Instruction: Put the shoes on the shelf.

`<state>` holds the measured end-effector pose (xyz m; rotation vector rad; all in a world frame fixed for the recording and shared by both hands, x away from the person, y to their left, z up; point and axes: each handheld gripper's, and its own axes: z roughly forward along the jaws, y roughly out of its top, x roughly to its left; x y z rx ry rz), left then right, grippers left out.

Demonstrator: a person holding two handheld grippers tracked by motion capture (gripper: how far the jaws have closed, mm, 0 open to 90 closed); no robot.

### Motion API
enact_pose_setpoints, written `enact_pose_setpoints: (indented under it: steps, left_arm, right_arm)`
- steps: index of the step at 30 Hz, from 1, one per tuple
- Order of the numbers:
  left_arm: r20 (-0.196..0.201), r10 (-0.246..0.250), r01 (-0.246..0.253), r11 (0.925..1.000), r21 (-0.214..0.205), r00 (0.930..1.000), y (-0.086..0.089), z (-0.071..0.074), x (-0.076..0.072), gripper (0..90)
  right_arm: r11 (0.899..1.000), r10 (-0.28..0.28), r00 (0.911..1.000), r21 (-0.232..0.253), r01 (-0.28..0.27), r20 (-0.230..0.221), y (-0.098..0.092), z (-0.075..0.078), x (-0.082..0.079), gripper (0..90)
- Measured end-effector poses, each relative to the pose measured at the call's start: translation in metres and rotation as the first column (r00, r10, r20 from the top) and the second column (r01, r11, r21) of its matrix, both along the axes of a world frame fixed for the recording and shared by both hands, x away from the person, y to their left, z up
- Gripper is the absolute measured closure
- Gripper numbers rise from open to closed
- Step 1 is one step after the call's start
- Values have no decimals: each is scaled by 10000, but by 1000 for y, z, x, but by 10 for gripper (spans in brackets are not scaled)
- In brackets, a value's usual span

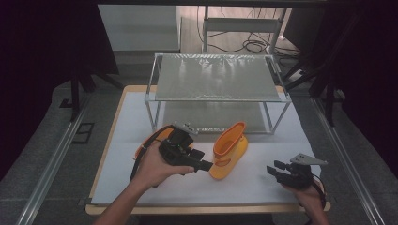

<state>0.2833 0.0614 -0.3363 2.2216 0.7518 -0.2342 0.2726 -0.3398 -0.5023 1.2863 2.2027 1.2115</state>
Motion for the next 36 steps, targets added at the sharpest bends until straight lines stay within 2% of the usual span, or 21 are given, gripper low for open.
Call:
enact_pose_setpoints:
  steps: [6,11,16,20,25,28,36]
  left_arm:
    - [-375,-92,85,9998,-193,9993,-4,8,19,480]
    - [-600,-77,61,9996,-269,9982,-5,13,29,481]
    - [-679,7,-9,10000,-21,9977,-15,24,41,489]
    - [-742,103,-87,9997,214,9972,-22,26,49,495]
    - [-964,226,-188,9990,404,9951,-35,24,58,501]
    - [-1093,264,-190,9974,690,9937,-45,22,68,505]
    - [-1290,498,-345,9924,1179,9904,-56,15,85,515]
  right_arm:
    - [10000,34,10000,-60,-35,-46,1,-2,1,534]
    - [10000,54,9999,-60,-55,-85,2,-2,1,533]
    - [9999,71,9999,-73,-72,-119,2,-3,1,533]
    - [10000,75,9999,-54,-76,-113,3,-3,1,534]
    - [9999,115,9999,-88,-117,-125,2,-3,1,534]
    - [10000,79,9999,-36,-80,-143,1,-3,1,534]
    - [9999,84,9998,-55,-85,-173,1,-4,1,533]
